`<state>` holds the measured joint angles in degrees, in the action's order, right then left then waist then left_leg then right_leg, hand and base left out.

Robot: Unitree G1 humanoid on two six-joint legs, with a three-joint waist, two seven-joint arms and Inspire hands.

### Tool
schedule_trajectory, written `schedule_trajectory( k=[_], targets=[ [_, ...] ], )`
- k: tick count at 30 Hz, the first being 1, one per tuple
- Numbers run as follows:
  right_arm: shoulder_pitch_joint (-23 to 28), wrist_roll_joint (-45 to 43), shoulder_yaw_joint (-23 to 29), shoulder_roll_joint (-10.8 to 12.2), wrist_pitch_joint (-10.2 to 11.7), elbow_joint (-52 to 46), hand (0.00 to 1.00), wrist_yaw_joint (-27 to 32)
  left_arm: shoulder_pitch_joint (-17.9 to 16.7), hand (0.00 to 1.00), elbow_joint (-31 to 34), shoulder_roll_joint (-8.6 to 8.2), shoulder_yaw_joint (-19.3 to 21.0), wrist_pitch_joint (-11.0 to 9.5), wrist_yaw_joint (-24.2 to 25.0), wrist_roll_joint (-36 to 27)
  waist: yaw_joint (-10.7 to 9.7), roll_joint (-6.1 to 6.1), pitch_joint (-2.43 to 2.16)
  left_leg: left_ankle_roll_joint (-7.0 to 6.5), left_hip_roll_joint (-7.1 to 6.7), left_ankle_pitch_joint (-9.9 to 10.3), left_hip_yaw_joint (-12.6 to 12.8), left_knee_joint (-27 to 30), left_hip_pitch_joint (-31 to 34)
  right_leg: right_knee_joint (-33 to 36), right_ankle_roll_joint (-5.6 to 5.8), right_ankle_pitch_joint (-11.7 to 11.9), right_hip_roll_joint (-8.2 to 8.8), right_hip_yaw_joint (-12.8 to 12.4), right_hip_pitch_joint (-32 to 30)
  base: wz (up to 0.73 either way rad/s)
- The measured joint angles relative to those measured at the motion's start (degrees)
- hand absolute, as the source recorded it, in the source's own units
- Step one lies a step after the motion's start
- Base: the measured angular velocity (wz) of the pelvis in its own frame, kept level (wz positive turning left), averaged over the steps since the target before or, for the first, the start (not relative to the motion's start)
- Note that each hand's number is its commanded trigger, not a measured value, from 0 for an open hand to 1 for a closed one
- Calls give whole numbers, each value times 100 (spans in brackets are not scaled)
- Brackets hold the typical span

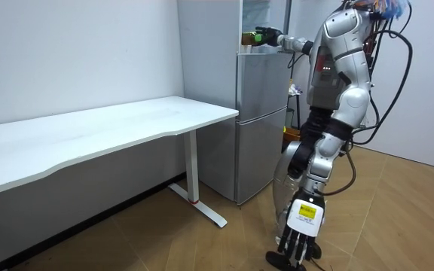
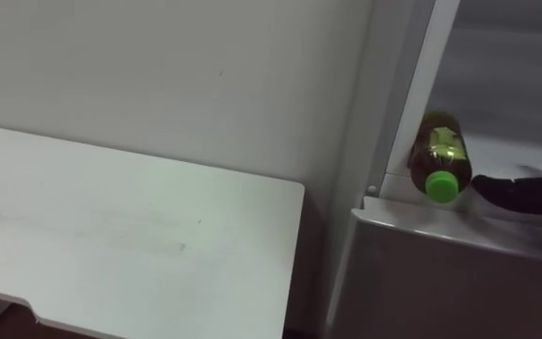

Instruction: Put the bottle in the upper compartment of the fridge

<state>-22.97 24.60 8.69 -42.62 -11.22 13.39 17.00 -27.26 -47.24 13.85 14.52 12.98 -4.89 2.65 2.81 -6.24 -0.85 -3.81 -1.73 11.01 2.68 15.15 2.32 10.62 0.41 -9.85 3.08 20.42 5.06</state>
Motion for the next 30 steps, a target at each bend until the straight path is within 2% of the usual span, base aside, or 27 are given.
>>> schedule_trajectory(
  k=[4,6,7,11,15,16,19,21,23,25,30],
  targets=[
    [17,-29,40,0,-5,-540,0,515,6,0,-68,-1,0,-56,-119,6,-65,5,-1,3,6,-9,24,-42,-21,0,-2,1,-2,1,-6,-2],
    [143,-177,121,0,-4,-798,0,744,2,0,-84,-15,-10,-56,-120,6,-69,18,7,3,6,-10,31,-43,-36,2,-2,1,-2,1,6,0],
    [204,-255,133,0,-4,-920,0,899,4,0,-103,-28,-17,-54,-124,2,-82,52,30,2,6,-9,34,-49,-58,0,-2,1,0,14,31,0],
    [571,-533,232,31,39,-1544,0,1309,38,0,-137,-120,-18,-125,-231,-71,-123,103,34,0,1,-6,38,-89,-96,-1,0,0,5,-1,48,0],
    [722,-1124,288,193,116,-2034,0,1501,81,0,-281,-202,-22,-217,-231,-66,-128,153,21,2,9,-8,111,-157,-161,0,0,0,11,-1,53,-9],
    [800,-1204,316,198,148,-2204,0,1545,108,0,-359,-235,-22,-220,-230,-66,-125,195,27,1,9,-8,123,-166,-183,0,0,0,14,2,65,-8],
    [901,-1256,441,224,188,-2509,0,1642,162,0,-519,-286,-21,-221,-231,-79,-123,219,33,0,6,-8,142,-170,-207,0,1,0,24,-6,74,-4],
    [976,-1252,540,323,223,-2731,0,1676,197,0,-583,-299,-21,-221,-231,-80,-123,246,40,0,7,-8,141,-158,-206,-3,1,0,23,-13,75,0],
    [1105,-1217,665,447,375,-2924,0,1669,201,0,-642,-312,-21,-325,-231,-80,-120,257,47,0,6,-7,143,-158,-218,-8,1,-1,12,-76,83,-2],
    [1152,-1160,664,550,413,-3114,0,1636,207,0,-788,-323,-24,-383,-230,-80,-127,270,64,0,11,-4,183,-163,-271,-20,4,-4,8,-151,87,-10],
    [1314,-1063,672,903,565,-3641,0,1459,300,0,-1038,-337,-18,-448,-244,-86,-144,273,61,0,11,-1,257,-170,-318,-93,1,-28,15,-308,91,-9]
  ],
)
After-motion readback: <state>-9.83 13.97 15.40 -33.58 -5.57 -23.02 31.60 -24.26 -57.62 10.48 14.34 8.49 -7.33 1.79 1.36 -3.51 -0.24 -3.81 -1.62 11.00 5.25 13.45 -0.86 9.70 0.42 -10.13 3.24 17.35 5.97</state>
